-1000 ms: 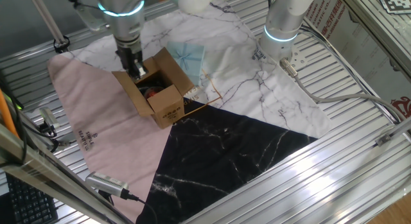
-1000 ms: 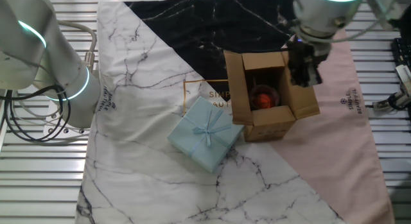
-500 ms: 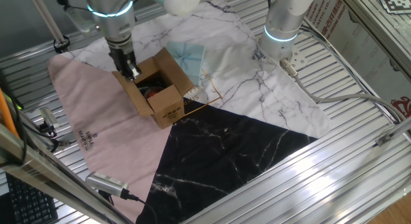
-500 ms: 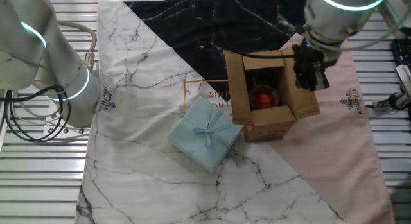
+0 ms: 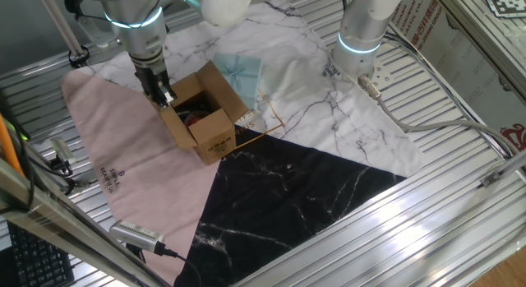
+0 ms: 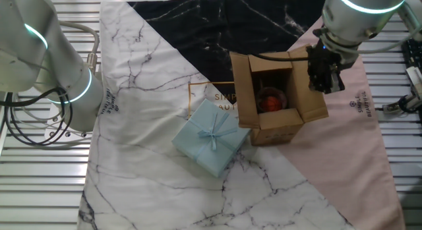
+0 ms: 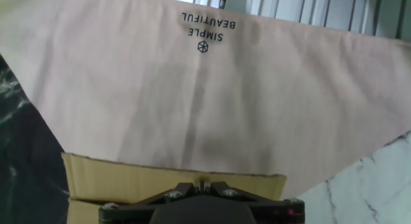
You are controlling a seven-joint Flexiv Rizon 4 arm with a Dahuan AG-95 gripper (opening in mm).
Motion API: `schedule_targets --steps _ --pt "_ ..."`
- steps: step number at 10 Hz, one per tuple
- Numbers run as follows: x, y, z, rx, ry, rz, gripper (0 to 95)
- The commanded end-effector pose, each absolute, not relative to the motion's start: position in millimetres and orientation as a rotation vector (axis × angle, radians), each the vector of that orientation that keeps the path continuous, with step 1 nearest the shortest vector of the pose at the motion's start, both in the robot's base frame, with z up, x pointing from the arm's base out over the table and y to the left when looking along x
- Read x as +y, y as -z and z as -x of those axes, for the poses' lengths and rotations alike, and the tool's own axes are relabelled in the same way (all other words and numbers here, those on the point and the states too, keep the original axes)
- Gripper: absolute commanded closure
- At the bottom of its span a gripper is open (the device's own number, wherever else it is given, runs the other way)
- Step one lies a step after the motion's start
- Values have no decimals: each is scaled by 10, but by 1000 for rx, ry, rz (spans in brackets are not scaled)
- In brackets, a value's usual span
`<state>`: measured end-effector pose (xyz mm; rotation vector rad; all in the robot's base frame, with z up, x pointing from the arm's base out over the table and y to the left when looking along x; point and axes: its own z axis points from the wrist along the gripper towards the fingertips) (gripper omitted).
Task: Cover the box
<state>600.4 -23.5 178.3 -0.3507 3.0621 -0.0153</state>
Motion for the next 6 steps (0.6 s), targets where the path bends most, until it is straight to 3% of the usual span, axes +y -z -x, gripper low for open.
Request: schedule_targets --steps 1,6 --pt "-235 -1785 -5998 3062 15 353 950" --pt "-234 -1786 -5994 3061 14 351 950"
